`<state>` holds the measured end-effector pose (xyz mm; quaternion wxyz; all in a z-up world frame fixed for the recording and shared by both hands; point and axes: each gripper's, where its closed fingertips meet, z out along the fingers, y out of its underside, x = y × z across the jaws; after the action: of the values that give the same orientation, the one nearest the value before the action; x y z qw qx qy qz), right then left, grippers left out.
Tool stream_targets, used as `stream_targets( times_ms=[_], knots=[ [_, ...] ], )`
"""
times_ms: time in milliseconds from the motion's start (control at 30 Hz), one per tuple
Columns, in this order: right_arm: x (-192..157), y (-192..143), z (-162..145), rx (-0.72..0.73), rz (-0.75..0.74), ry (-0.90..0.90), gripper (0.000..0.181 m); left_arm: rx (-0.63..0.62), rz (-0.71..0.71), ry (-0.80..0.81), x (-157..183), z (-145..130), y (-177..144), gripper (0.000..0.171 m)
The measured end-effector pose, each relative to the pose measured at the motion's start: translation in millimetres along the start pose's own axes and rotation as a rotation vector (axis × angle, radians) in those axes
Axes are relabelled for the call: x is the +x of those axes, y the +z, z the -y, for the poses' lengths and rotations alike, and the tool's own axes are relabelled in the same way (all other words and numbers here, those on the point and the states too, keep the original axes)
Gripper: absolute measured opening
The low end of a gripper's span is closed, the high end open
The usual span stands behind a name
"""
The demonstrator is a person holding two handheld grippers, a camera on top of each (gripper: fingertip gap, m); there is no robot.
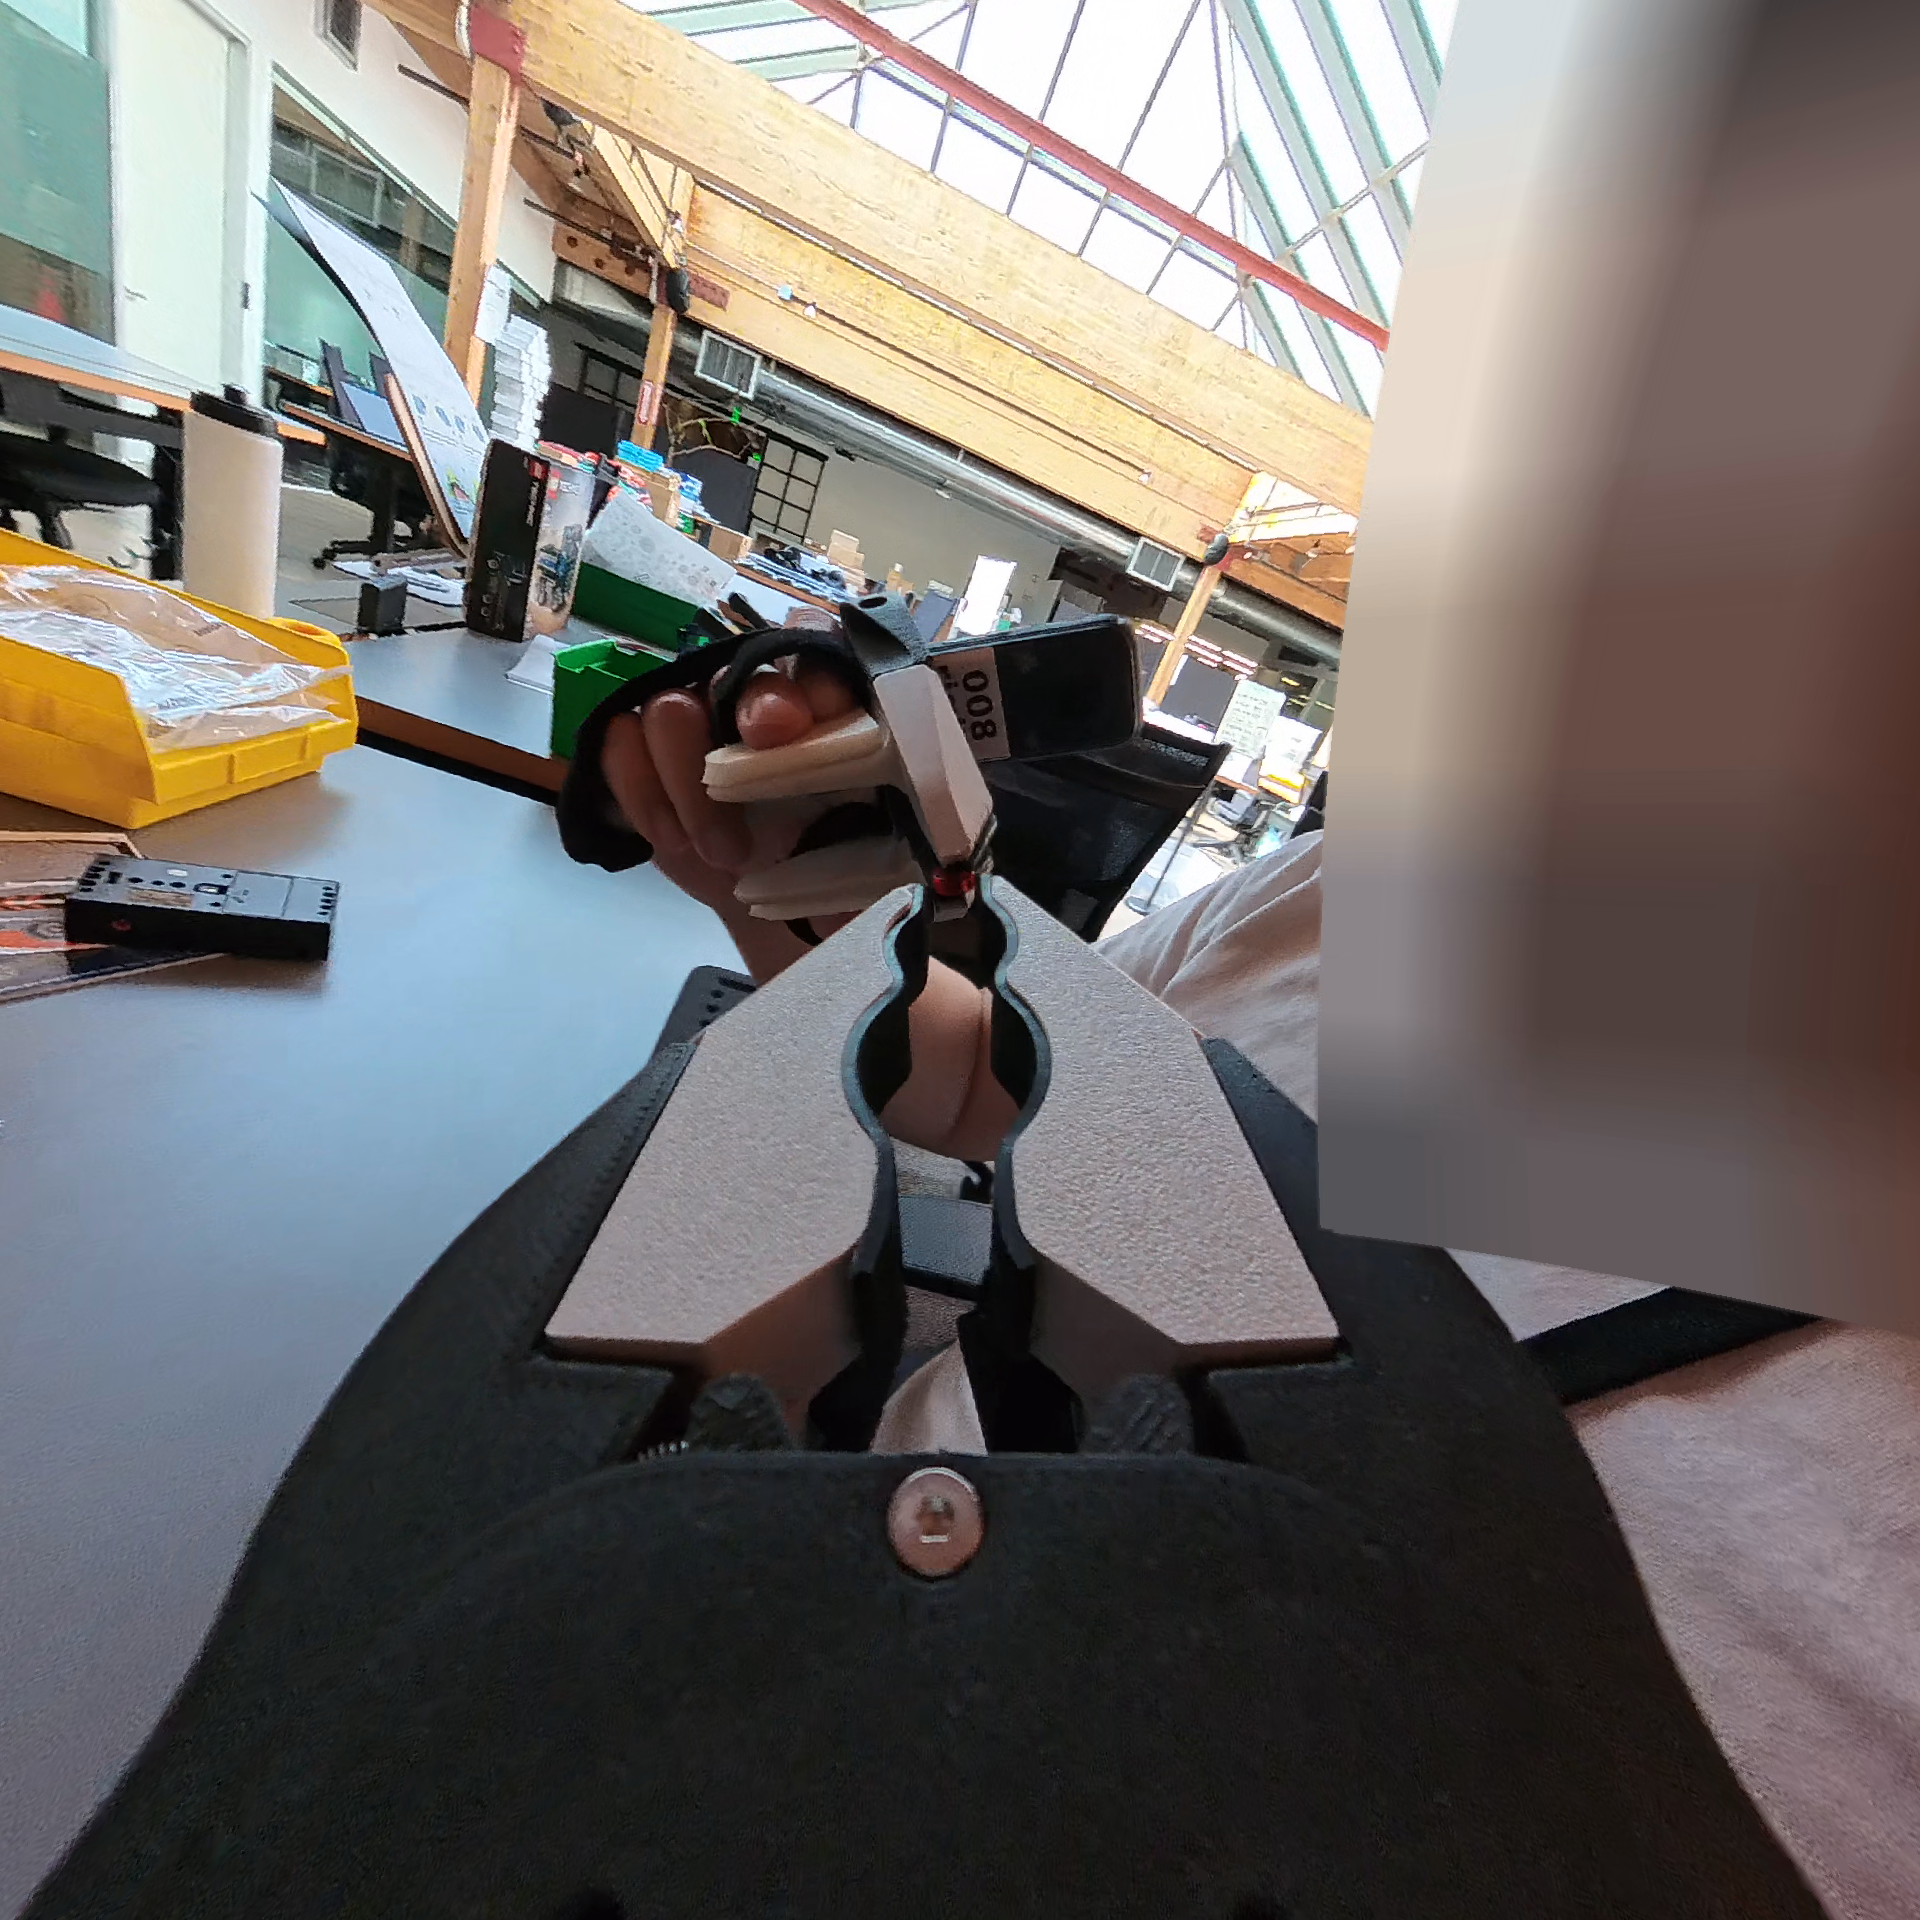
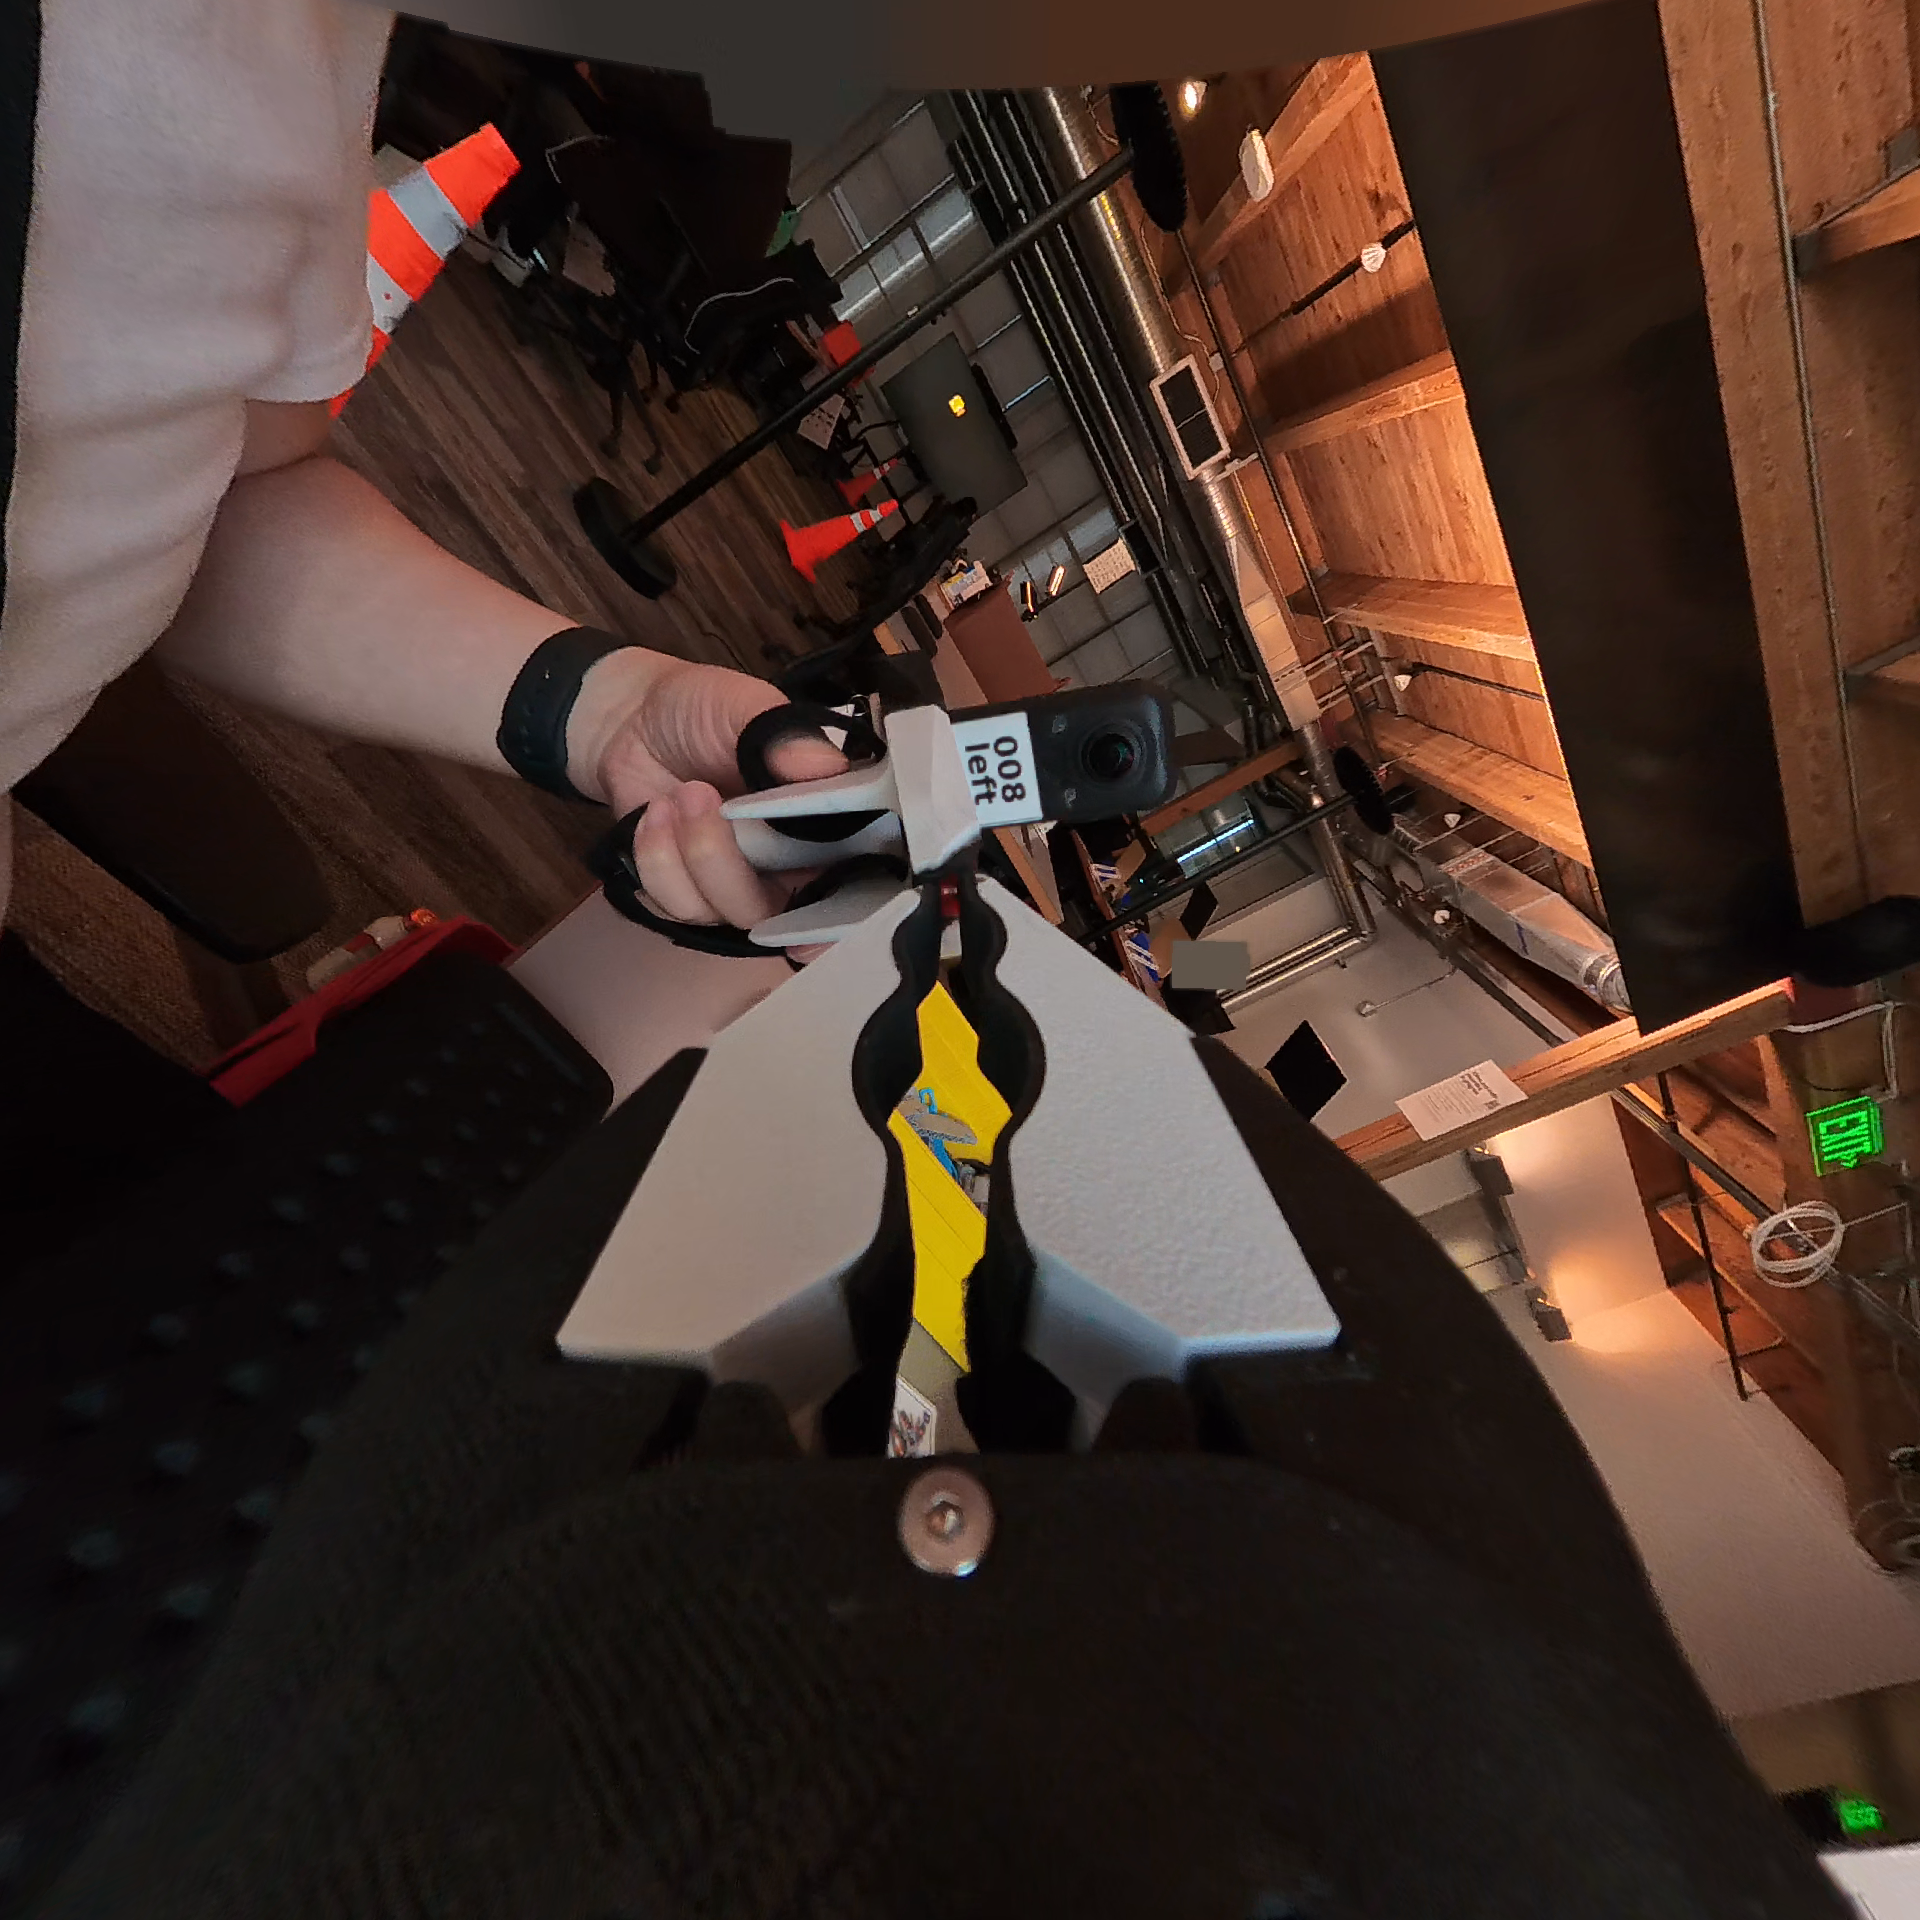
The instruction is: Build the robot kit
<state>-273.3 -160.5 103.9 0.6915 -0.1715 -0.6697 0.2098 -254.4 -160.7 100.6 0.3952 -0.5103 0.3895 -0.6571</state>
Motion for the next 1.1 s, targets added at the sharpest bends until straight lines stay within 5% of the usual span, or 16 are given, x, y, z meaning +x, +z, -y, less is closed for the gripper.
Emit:
stream_targets(
  times_ms=[467, 633, 733, 867, 1100],
  knots=[
    [-4.7, 0.1, 2.3, 0.013, 0.019, 0.033, 0.008, -0.041, 0.143, 0.296, 3.1, -3.4, -2.9, 0.004],
    [11.7, -9.3, 3.3, 0.073, 0.017, 0.304, 0.007, -0.059, 0.209, 0.388, 1.7, -3.0, -6.7, 0.005],
    [21.7, -3.1, -16.4, -0.020, 0.062, 0.784, 0.035, -0.098, 0.305, 0.488, -7.5, -4.2, -9.1, 0.005],
    [19.4, 2.8, -26.3, -0.042, 0.168, 1.356, 0.038, -0.185, 0.456, 0.685, -18.6, -5.6, -12.3, 0.005],
    [6.1, 4.8, -42.0, -0.157, 0.155, 1.448, 0.043, -0.294, 0.558, 0.818, -26.4, -12.2, -13.3, 0.006]
  ],
)
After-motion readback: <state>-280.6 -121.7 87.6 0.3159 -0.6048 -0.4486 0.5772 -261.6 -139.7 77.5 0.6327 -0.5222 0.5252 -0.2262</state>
